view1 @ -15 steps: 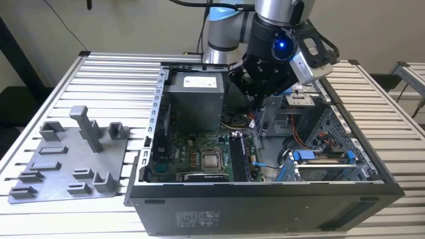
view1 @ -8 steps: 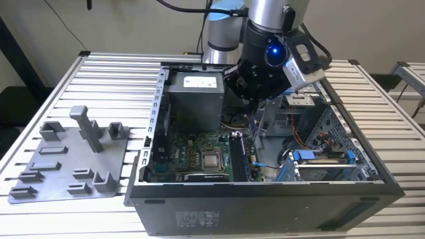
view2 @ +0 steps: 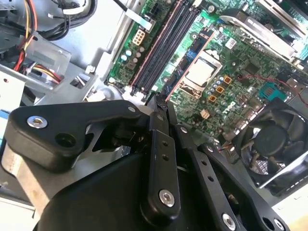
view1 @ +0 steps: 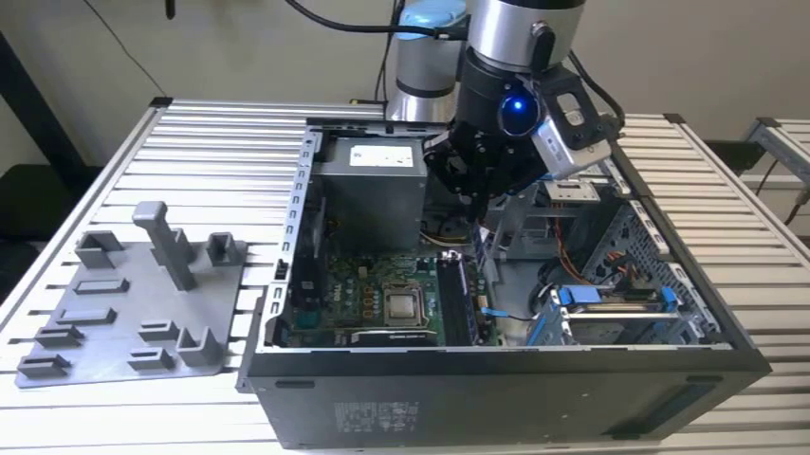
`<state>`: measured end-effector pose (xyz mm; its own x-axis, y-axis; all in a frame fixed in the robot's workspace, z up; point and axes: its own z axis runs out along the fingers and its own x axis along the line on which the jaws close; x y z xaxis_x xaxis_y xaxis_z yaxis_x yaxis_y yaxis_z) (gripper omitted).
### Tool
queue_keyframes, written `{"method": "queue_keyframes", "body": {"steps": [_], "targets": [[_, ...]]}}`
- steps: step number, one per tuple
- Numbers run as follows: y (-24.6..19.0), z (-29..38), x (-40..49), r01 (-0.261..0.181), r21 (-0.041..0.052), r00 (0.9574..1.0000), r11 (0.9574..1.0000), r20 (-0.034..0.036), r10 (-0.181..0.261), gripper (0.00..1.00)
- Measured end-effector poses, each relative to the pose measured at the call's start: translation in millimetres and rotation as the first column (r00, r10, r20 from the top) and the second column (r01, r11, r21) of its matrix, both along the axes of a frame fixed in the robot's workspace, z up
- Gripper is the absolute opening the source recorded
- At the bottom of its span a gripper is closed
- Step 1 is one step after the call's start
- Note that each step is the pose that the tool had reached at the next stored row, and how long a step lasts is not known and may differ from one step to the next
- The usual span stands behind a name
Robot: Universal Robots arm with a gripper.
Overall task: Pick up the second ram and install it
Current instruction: 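Insert the second ram into the second slot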
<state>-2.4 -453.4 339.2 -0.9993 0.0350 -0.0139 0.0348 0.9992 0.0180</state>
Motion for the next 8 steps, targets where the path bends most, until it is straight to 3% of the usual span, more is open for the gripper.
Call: {"method": "queue_keyframes", "body": {"steps": [8], "targets": [[-0.3,-4.3,-0.2,0.0,0.0003,1.0,1.0,0.0,0.0,0.14]]}}
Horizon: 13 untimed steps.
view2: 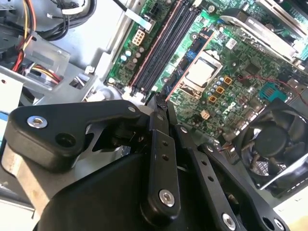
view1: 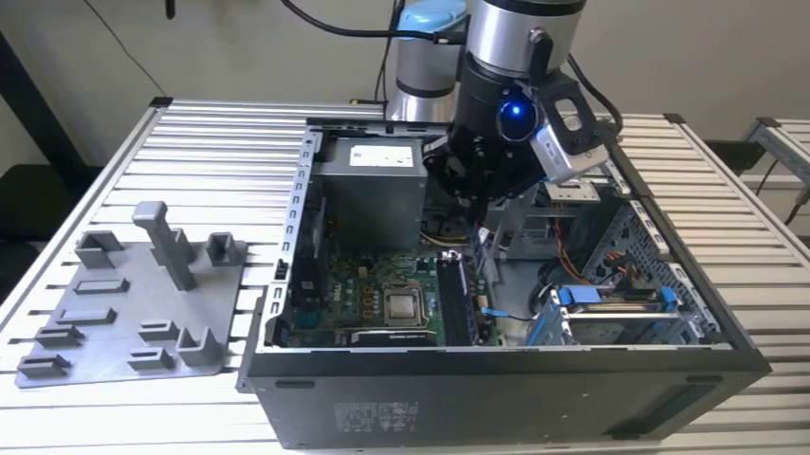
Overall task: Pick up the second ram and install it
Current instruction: 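Insert the second ram into the second slot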
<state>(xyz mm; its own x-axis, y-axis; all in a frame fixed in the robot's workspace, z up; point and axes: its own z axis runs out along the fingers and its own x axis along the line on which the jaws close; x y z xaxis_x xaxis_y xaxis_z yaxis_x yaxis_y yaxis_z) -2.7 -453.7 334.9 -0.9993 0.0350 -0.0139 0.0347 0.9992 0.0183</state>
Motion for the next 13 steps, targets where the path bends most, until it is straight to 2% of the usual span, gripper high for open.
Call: {"method": "queue_keyframes", "body": {"steps": [13], "targets": [[-0.8,-22.5,-2.0,0.0,-0.0001,1.0,1.0,0.0,0.0,0.14]]}}
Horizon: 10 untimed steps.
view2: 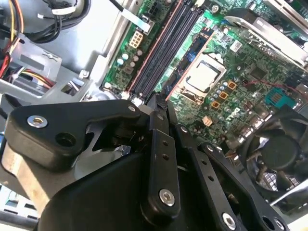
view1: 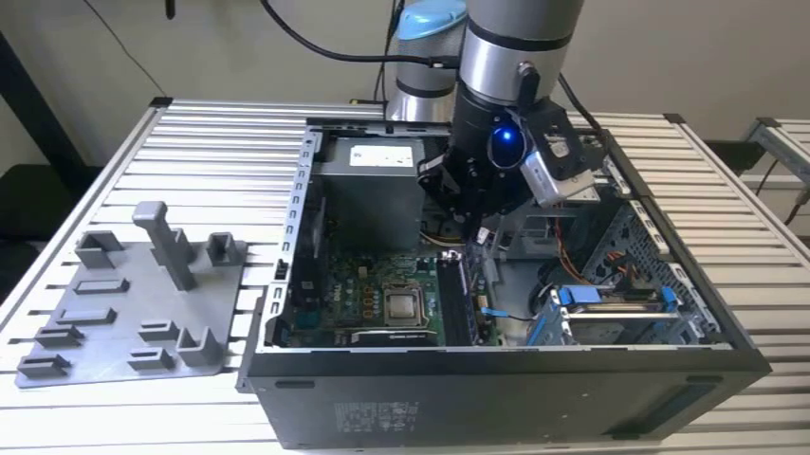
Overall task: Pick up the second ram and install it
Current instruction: 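Insert the second ram into the second slot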
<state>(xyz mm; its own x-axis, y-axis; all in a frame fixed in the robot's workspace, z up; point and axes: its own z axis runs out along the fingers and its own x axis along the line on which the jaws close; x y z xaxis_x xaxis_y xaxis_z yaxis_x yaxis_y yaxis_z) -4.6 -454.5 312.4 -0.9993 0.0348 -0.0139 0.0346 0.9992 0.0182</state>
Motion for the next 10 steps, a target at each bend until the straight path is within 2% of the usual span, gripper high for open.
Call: {"method": "queue_keyframes", "body": {"steps": [10], "targets": [[-2.3,-12.8,-0.6,0.0,0.0,1.0,1.0,0.0,0.0,0.14]]}}
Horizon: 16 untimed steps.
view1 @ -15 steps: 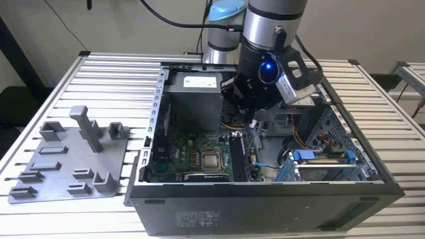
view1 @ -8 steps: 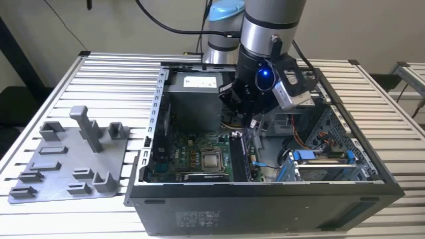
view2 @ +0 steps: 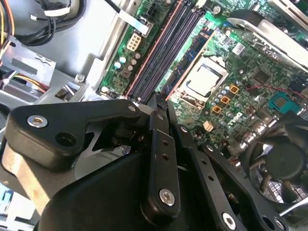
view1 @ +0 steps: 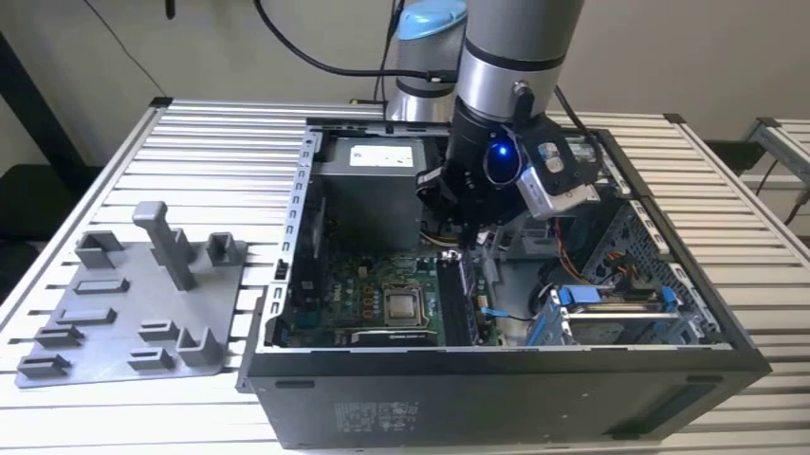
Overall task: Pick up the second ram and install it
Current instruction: 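Insert the second ram into the second slot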
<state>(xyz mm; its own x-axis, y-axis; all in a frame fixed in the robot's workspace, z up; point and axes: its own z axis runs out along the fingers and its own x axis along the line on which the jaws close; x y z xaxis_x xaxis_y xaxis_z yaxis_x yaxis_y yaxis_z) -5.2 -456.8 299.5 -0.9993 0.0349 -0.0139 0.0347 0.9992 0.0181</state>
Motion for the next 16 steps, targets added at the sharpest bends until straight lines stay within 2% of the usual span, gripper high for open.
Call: {"method": "queue_keyframes", "body": {"steps": [9,16], "targets": [[-2.9,-14.2,-0.3,0.005,0.0,1.0,1.0,-0.0001,-0.005,0.14],[-3.3,-27.0,-1.3,0.02,0.0002,0.9998,0.9998,0.0,-0.02,0.14]]}}
